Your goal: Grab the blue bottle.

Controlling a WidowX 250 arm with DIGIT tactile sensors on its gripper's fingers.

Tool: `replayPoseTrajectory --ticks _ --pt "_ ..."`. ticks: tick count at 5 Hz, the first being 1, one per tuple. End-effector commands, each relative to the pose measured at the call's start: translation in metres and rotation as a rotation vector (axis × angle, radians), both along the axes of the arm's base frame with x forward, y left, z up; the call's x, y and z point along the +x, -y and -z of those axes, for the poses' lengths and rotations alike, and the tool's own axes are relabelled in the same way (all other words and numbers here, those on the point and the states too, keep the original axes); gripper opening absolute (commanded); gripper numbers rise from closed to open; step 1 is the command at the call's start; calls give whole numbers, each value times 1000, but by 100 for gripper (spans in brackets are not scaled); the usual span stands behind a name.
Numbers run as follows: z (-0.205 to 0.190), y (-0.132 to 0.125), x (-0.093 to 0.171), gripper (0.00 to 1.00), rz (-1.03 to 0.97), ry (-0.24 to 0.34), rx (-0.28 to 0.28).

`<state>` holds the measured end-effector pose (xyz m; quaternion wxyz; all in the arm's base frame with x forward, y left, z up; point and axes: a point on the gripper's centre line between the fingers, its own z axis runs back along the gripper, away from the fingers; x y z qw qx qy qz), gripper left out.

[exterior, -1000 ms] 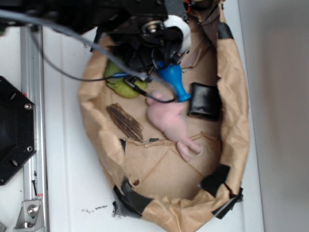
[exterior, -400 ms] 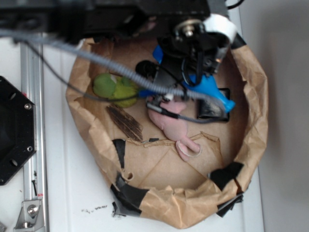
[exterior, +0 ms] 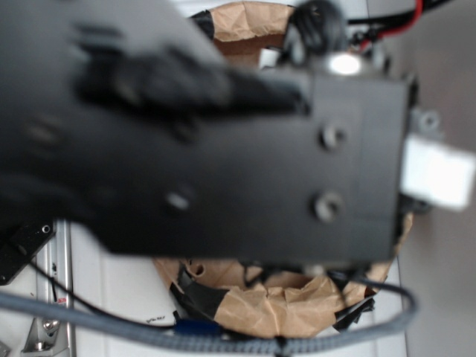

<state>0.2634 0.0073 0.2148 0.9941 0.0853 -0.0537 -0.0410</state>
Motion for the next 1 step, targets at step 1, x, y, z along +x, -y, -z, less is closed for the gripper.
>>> replayPoseTrajectory --ticks 1 --pt "-13 -7 -6 0 -363 134 -117"
